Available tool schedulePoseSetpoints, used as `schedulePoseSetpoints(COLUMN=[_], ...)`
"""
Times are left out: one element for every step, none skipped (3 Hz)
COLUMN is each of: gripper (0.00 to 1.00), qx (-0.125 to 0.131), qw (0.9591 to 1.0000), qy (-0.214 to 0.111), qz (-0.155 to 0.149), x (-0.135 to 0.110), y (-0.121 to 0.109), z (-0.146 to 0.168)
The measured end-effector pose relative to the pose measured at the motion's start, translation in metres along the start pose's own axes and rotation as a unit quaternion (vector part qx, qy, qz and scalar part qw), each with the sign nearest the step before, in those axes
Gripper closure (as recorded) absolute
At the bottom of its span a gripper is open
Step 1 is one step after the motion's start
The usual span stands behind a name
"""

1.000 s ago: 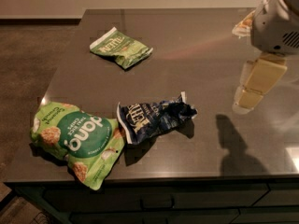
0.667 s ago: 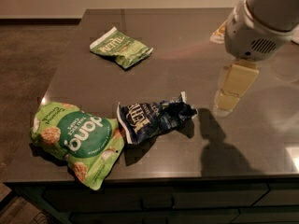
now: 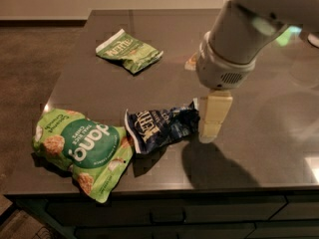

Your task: Pick blue chip bag

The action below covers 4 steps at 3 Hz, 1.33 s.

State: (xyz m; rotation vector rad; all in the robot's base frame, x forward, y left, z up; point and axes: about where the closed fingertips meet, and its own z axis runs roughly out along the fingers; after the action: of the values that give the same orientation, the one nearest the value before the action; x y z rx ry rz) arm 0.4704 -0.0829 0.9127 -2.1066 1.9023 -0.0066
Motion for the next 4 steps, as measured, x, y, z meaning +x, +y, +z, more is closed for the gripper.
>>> schedulePoseSetpoints(gripper=[0.0,0.0,0.19,0.41], qx=[-0.029,-0.051,-0.063,-0.067], qw=[0.9988,0.9961,0.9945,0.9936], qy=[0.006,0.013,0.021,0.024], qz=[-0.04,-0.071,-0.082,-0.088], x=[-0.012,-0.019,-0.02,-0.02], y=[0.008,0.015,0.018,0.018], z=[0.028,0.047,0.059,0.065])
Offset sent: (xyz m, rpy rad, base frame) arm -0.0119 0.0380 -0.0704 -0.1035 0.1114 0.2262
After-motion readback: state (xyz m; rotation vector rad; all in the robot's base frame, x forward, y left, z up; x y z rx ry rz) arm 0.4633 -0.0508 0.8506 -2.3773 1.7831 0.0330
